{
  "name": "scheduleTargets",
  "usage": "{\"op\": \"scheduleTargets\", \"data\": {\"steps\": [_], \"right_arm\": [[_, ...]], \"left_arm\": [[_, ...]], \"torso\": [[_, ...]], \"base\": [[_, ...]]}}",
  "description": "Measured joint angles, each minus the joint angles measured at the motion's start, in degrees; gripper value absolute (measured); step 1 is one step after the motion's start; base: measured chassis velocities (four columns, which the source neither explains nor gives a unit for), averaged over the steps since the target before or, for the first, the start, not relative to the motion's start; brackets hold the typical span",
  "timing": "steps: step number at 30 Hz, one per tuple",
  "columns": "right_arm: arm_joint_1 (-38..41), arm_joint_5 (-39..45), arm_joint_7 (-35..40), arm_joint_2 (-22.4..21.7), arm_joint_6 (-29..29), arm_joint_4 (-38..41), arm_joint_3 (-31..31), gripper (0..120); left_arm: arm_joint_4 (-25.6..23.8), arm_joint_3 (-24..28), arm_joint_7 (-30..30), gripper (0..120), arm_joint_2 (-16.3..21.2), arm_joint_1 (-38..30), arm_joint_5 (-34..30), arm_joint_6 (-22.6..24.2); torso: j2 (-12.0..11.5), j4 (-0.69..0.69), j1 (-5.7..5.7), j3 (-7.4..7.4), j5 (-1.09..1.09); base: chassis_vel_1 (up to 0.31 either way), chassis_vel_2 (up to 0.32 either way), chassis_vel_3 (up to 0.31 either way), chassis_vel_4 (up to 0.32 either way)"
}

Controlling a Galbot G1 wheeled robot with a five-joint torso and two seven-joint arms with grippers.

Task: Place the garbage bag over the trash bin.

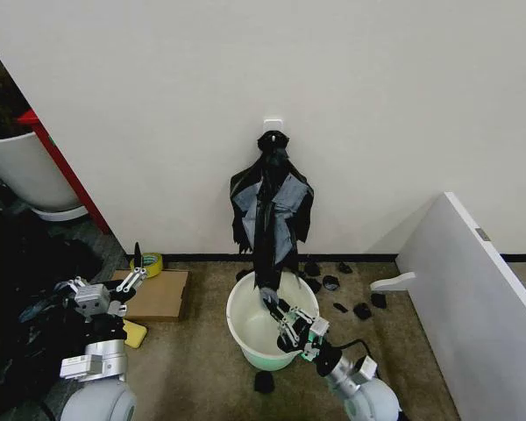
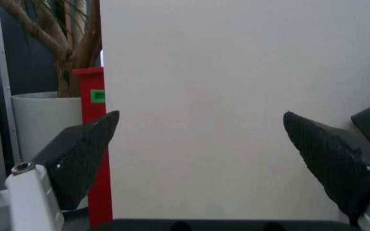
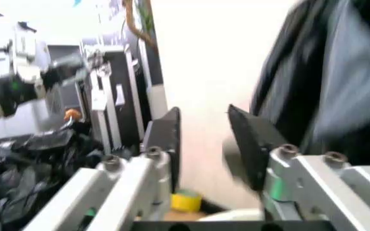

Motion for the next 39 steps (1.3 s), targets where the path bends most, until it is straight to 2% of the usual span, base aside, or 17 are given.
{"op": "scheduleTargets", "data": {"steps": [5,6,8,10,11,14,15,19,21,27,30,32,38,39], "right_arm": [[-0.4,-0.3,1.1,0.1,2.4,1.2,0.2,50],[-0.6,0.1,0.6,0.0,4.0,1.8,0.4,58],[-0.7,0.9,-0.8,-0.2,5.3,2.2,0.9,61],[-0.7,2.8,-2.6,-0.7,6.9,3.4,2.2,69],[-0.6,3.1,-1.3,-0.9,7.2,3.9,2.5,73],[0.5,2.2,10.1,-1.2,6.7,5.1,2.2,86],[0.5,2.2,10.1,-1.2,6.7,5.1,2.2,86],[4.2,-3.1,20.4,0.1,4.7,3.4,0.6,98],[5.0,-4.4,21.8,0.5,4.4,2.7,0.4,99],[11.5,-18.1,30.5,2.8,3.2,-3.2,-0.1,100],[14.1,-24.1,35.8,4.0,1.8,-5.6,-0.3,88],[14.6,-24.8,36.6,4.3,1.6,-5.9,-0.3,85],[16.3,-28.7,38.8,5.2,0.0,-7.1,-0.3,58],[16.3,-28.7,38.8,5.2,0.0,-7.1,-0.3,58]], "left_arm": [[-0.1,0.0,0.0,100,0.0,0.0,0.0,0.0],[-0.1,0.0,0.0,100,0.1,0.0,0.1,0.0],[-0.1,0.0,0.0,100,0.1,0.0,0.1,0.0],[0.1,0.1,0.0,100,0.3,-0.1,0.1,0.0],[0.2,0.2,0.0,100,0.3,-0.2,0.1,0.0],[0.6,0.5,0.0,100,0.3,-0.4,0.1,0.0],[0.6,0.5,0.0,100,0.3,-0.4,0.1,0.0],[1.0,0.6,0.0,100,0.4,-0.7,0.1,0.2],[1.1,0.6,0.0,100,0.4,-0.7,0.1,0.2],[1.6,0.2,0.0,100,0.5,-0.8,0.1,0.3],[1.7,0.1,0.0,100,0.5,-0.8,0.1,0.3],[1.8,0.0,0.0,100,0.5,-0.8,0.1,0.3],[2.3,-0.1,0.0,100,0.4,-1.2,0.1,0.3],[2.3,-0.1,0.0,100,0.4,-1.2,0.1,0.3]], "torso": [[0.0,0.0,0.0,0.0,0.0],[0.0,0.0,0.0,0.0,0.0],[0.0,0.0,0.0,0.0,0.0],[0.0,0.0,0.0,0.0,0.0],[0.0,0.0,0.0,0.0,-0.01],[0.0,0.0,0.0,0.0,-0.01],[0.0,0.0,0.0,0.0,-0.01],[0.0,0.0,0.0,0.0,0.0],[0.0,0.0,0.0,0.0,0.0],[0.0,0.01,0.0,0.01,-0.01],[0.0,0.0,0.01,0.01,0.0],[0.0,0.0,0.01,0.01,-0.01],[0.0,0.0,0.01,0.01,0.0],[0.0,0.0,0.01,0.01,0.0]], "base": [[0.0,0.0,0.0,0.0],[0.0,0.0,0.0,0.0],[0.0,0.0,0.0,0.0],[0.0,0.0,0.0,0.0],[0.0,0.0,0.0,0.0],[0.0,0.0,0.0,0.0],[0.0,0.0,0.0,0.0],[0.0,0.0,0.0,0.0],[0.0,0.0,0.0,0.0],[0.0,0.0,0.0,0.0],[0.0,0.0,0.0,0.0],[0.0,0.0,0.0,0.0],[0.0,0.0,0.0,0.0],[0.0,0.0,0.0,0.0]]}}
